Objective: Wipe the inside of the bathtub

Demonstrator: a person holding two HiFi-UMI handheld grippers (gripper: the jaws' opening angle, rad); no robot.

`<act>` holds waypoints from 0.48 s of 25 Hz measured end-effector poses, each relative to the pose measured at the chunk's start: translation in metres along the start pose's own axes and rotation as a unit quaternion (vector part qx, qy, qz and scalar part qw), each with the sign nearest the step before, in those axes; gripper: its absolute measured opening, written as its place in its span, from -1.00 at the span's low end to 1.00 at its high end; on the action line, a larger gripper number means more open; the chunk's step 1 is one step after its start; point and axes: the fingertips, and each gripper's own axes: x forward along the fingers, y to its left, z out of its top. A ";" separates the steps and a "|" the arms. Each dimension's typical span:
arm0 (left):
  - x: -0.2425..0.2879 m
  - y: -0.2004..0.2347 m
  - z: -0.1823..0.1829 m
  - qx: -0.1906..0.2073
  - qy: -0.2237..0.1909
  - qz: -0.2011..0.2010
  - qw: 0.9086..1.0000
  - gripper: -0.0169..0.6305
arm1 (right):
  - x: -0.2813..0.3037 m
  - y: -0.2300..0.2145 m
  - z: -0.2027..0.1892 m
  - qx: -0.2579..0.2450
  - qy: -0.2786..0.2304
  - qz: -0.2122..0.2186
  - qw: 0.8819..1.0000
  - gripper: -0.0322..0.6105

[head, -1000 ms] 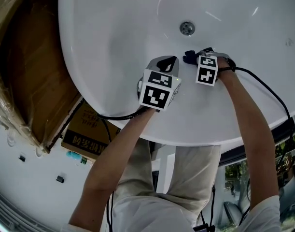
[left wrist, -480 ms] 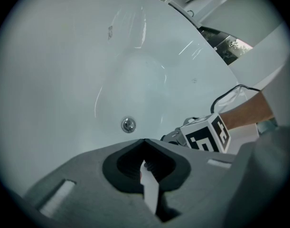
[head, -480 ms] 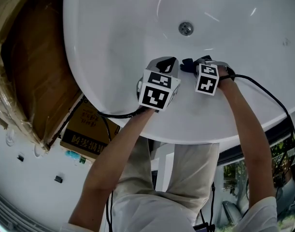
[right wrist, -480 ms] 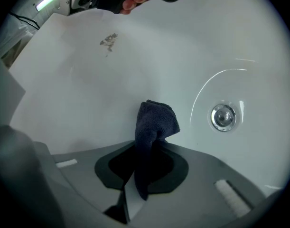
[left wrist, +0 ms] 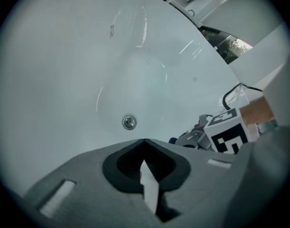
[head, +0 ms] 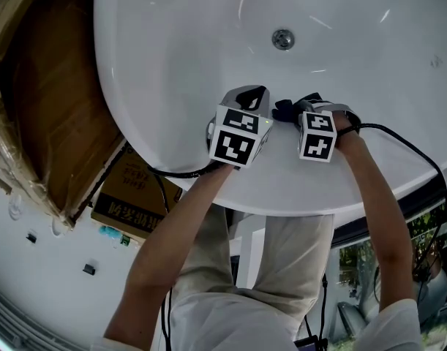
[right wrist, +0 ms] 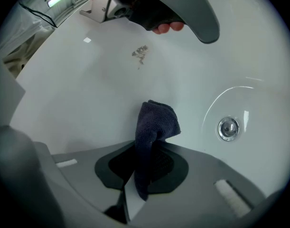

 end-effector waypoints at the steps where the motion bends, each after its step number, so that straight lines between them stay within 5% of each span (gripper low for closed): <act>1: 0.000 0.000 0.000 -0.001 0.000 0.000 1.000 -0.95 | -0.002 0.004 0.001 -0.003 0.000 0.000 1.000 -0.75; 12: -0.002 -0.002 0.000 0.001 -0.003 0.002 1.000 -0.95 | -0.025 0.049 0.017 -0.030 -0.016 0.009 0.999 -0.75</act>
